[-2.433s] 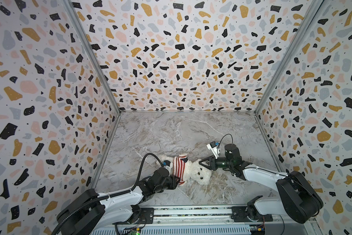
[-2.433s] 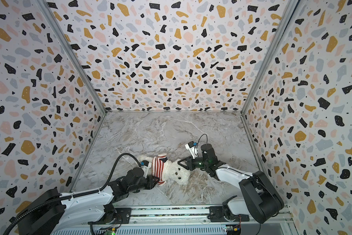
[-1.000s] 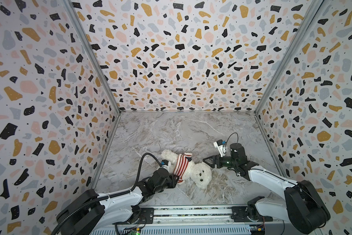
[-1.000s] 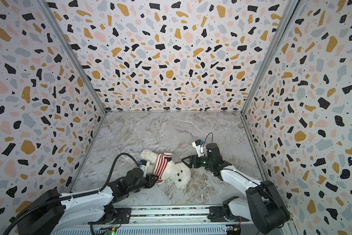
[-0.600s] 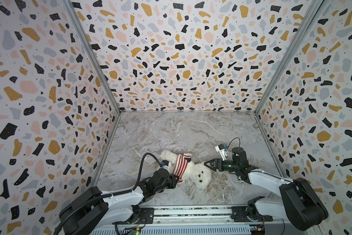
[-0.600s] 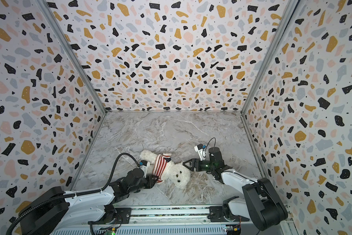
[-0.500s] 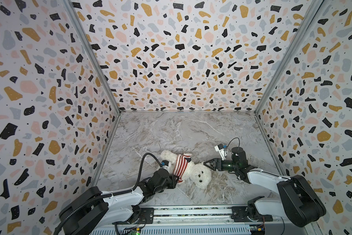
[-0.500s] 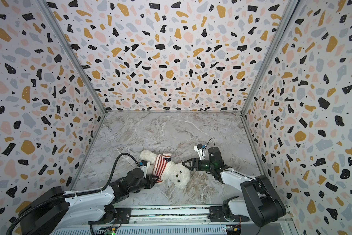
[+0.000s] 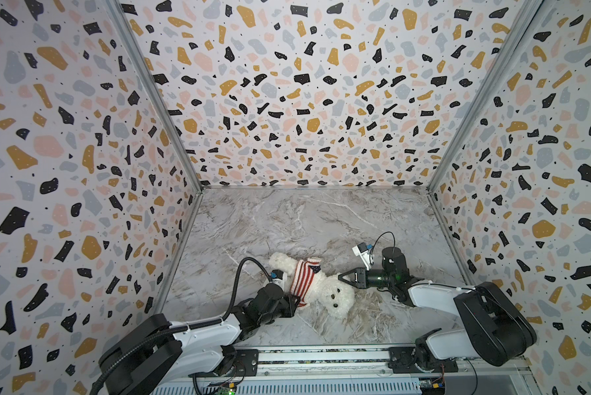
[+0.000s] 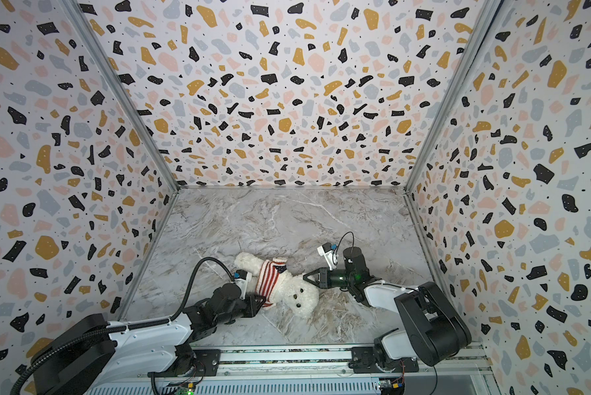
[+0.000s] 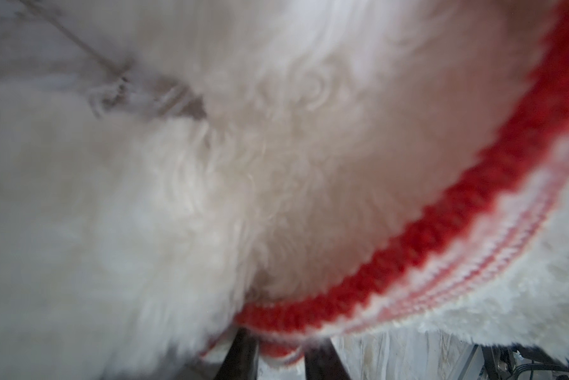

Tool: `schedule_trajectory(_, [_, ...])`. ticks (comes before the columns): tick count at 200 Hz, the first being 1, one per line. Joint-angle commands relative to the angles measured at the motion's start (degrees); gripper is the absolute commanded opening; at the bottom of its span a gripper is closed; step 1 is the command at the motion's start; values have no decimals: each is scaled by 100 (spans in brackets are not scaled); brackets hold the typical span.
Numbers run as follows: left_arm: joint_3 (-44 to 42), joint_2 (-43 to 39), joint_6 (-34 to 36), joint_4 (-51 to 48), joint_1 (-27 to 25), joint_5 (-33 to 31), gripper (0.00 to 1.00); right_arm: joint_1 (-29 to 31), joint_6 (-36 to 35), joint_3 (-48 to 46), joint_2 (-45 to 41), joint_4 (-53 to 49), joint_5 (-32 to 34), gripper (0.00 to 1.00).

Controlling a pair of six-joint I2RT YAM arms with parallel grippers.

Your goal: Dress the teddy bear

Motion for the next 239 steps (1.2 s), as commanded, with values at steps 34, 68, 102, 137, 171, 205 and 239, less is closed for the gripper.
schedule_trajectory(34, [-19,-252,85,-256,-10,-85,30,148,-1158,706,-628,-716,419,0])
schedule_trajectory(68, [195,-778,283,-894,-13,-203,44,525,-2977,1581,-848,-2128,1123,0])
schedule_trajectory(102, [487,-1264,460,-1547,-9,-255,52,757,-4477,1746,-1124,-2373,1694,0])
schedule_trajectory(137, [866,-1663,745,-2129,-9,-98,53,871,-5603,1316,-1697,-1819,1932,0])
schedule_trajectory(171, [1506,-1934,1243,-3054,-7,21,52,902,-6329,1023,-2004,-1608,2016,0])
schedule_trajectory(205, [2135,-2131,1501,-3566,-13,-8,40,938,-6535,917,-2079,-1493,1955,0])
schedule_trajectory(239, [2780,-2084,1575,-3700,-9,23,25,1151,-6801,764,-2252,-1377,2044,0])
